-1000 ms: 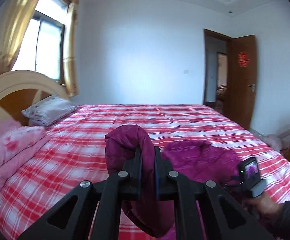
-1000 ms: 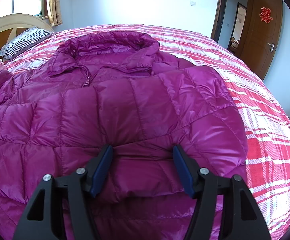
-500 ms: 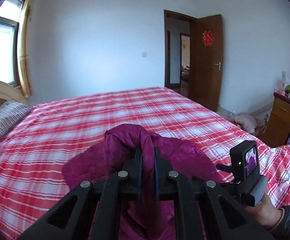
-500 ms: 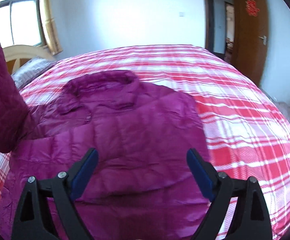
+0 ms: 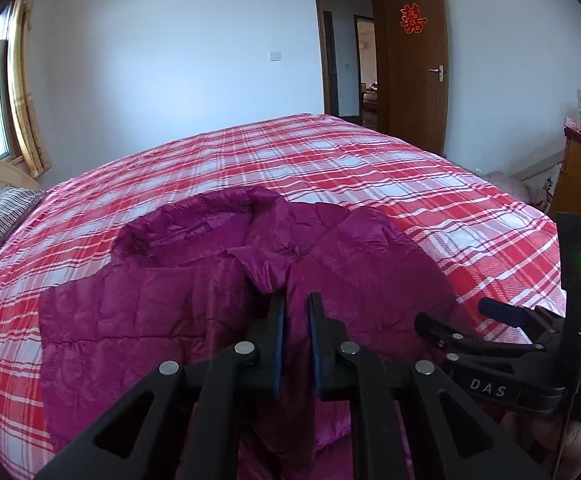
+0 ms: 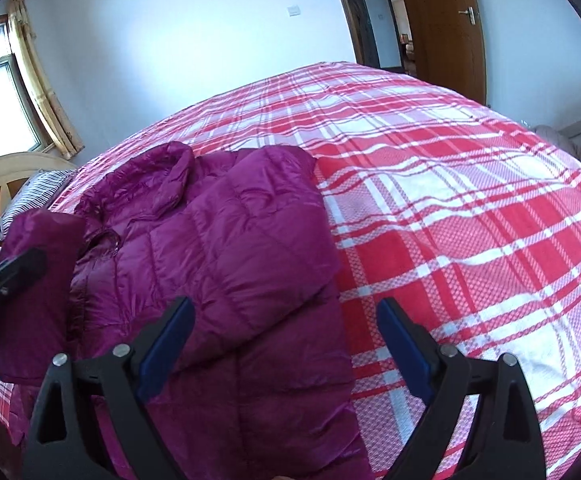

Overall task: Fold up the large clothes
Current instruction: 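Fold the held sleeve across the jacket body toward the right tool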

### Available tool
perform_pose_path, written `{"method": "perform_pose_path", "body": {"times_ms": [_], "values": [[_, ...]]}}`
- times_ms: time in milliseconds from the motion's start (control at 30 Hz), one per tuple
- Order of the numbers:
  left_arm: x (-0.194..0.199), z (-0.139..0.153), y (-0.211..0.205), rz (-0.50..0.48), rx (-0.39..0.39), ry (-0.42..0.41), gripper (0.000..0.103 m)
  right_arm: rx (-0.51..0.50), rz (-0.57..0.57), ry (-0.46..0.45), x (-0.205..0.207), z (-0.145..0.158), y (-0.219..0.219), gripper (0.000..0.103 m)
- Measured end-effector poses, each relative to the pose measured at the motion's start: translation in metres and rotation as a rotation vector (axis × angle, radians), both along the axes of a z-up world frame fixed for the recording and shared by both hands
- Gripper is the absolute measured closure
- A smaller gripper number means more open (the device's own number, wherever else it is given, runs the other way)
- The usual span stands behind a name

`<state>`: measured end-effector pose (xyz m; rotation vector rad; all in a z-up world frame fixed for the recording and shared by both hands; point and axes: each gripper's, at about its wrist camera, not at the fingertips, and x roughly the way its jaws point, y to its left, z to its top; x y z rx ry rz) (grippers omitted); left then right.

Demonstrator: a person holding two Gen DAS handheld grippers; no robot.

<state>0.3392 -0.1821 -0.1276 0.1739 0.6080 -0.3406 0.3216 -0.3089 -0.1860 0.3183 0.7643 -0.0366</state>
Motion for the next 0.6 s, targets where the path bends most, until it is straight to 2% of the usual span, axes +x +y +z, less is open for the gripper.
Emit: {"method": "perform_pose_path", "body": {"times_ms": [100,133,200,233,267,300,333,433,500,533,600], "values": [[-0.002,0.008,-0.004,-0.018,-0.021,-0.01,0.086,0.017,-0.013,0.013,0.001,-0.004,-0.003,0.009],[-0.005,0.014,-0.004,-0.027,-0.03,-0.027,0.081,0.026,-0.014,0.018,0.0,-0.006,-0.005,0.009],[-0.013,0.026,-0.001,-0.037,-0.05,-0.07,0.052,0.041,-0.02,0.027,0.001,-0.008,-0.007,0.009],[-0.017,0.032,0.004,-0.033,-0.055,-0.092,0.025,0.048,-0.021,0.03,0.001,-0.009,-0.008,0.009],[-0.022,0.038,0.011,-0.024,-0.063,-0.129,0.016,0.053,-0.021,0.03,0.0,-0.01,-0.009,0.009],[-0.026,0.042,0.019,-0.016,-0.063,-0.171,0.016,0.055,-0.022,0.026,0.0,-0.009,-0.01,0.009],[-0.027,0.044,0.029,0.003,-0.026,-0.206,0.016,0.056,-0.025,0.021,-0.002,-0.009,-0.01,0.009],[-0.014,0.033,0.065,0.143,0.132,-0.248,0.016,0.051,-0.051,-0.022,-0.009,0.001,-0.013,0.009],[0.003,0.019,0.098,0.245,0.188,-0.223,0.016,-0.022,-0.064,-0.046,-0.015,0.02,-0.005,0.011],[0.014,0.01,0.115,0.301,0.2,-0.198,0.016,-0.03,-0.047,-0.067,-0.018,0.031,0.001,0.016],[0.033,-0.005,0.141,0.379,0.192,-0.14,0.016,-0.036,0.02,-0.11,-0.019,0.055,0.022,0.018]]}}
